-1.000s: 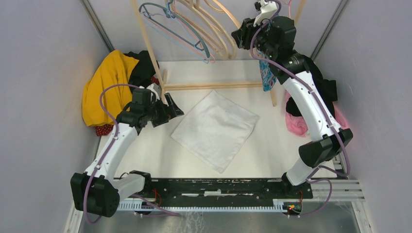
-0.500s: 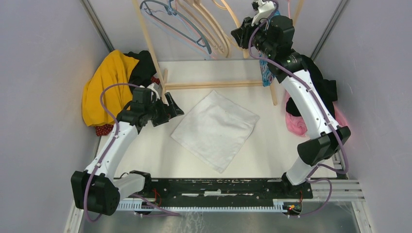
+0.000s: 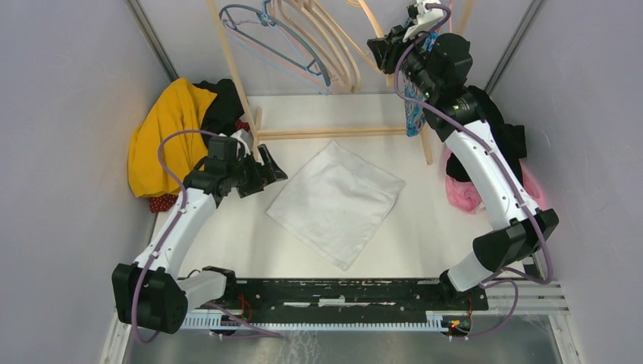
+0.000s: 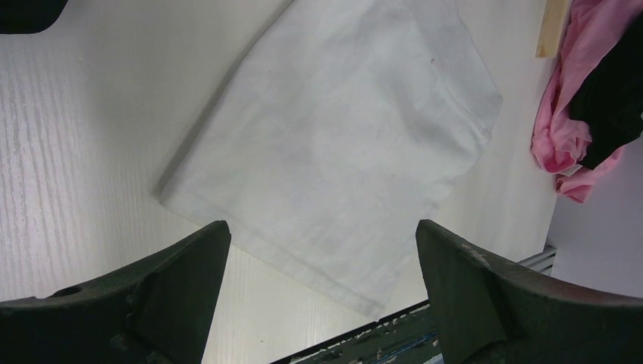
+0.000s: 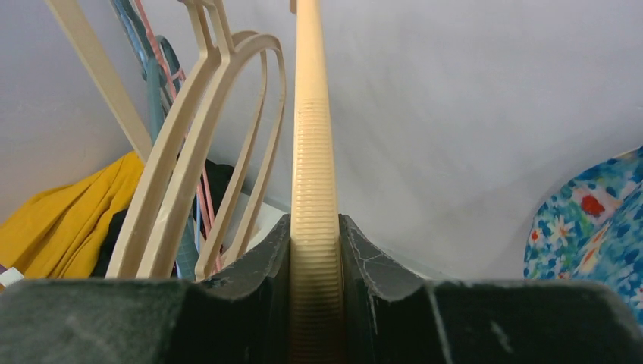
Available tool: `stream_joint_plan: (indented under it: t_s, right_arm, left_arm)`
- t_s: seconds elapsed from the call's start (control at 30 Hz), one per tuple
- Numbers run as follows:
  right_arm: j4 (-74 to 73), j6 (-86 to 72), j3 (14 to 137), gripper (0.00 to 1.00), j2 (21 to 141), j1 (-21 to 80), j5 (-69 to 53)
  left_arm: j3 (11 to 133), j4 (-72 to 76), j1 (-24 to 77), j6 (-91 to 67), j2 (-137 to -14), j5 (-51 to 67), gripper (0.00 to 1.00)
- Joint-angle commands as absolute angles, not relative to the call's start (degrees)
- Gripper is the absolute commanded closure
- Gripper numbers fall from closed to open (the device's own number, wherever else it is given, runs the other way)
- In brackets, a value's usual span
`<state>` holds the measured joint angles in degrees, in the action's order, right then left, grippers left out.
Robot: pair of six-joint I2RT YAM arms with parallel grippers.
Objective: Place the skirt on the hanger
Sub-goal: Pick up the hanger from the clothesline.
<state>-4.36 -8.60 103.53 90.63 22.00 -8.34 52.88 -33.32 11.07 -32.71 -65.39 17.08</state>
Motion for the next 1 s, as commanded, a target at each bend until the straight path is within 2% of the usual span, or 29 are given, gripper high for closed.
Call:
stream_joint_plan:
  t_s: [0.0,0.3,0.47,0.97]
  right_arm:
    - [4.1,-7.9,104.5,0.98,87.2,22.0,-8.2]
    - [-7.8,-5.4,101.5,0.98,82.2,22.0,-6.1]
    - [-8.1,-5.8,95.6,0.98,78.8,21.9,-6.4]
    - [-14.0,-8.0,66.3,0.98,55.5,21.9,-5.0]
  left_arm:
    - [55.2,-31.6,11.3,-30.5,-65.7,19.0,0.02]
    - [54.8,-31.1,11.2,-30.7,-65.8,19.5,0.02]
    - [55.1,-31.3,11.2,-30.8,-65.5,19.6,0.02]
    - [53.6,-30.9,11.3,-30.3,-65.3,20.6,0.02]
